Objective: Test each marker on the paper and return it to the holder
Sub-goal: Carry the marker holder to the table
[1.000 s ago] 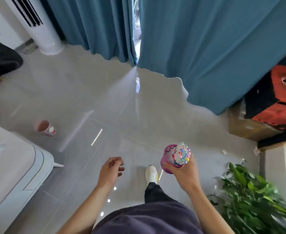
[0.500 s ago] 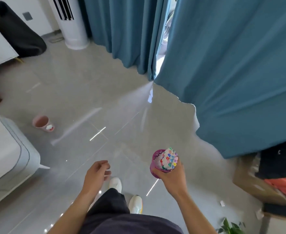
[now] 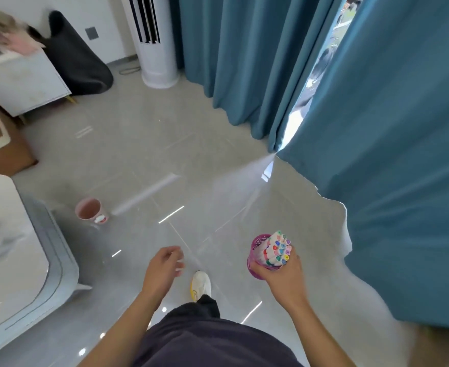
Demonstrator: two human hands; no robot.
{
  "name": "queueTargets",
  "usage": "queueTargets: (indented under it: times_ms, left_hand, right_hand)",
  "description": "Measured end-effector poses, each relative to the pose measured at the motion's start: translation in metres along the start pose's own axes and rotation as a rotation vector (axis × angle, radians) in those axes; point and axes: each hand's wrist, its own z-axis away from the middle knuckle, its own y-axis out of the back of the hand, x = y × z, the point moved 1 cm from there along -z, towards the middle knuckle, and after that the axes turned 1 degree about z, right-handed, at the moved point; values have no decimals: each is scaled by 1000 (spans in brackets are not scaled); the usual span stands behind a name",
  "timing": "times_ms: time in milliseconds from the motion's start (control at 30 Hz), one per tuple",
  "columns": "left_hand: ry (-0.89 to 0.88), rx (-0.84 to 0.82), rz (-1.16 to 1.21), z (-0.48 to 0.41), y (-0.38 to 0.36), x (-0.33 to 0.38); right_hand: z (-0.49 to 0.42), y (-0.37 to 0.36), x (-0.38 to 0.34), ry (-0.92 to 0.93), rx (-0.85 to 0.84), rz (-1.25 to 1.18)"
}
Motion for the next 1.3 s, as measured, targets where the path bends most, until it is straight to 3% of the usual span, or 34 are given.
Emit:
queueTargets:
  times_ms: [467,933,1300]
  left_hand:
    - [25,78,81,-145,18,116]
    - [75,326,256,-303,31,239]
    - [145,515,432,-378,69,291]
  right_hand:
    - [-165,-65,-157,90,-177,-112]
    - [-390,-161,-294,230,-424,41]
    - [-489,-246,-388,321,-574,81]
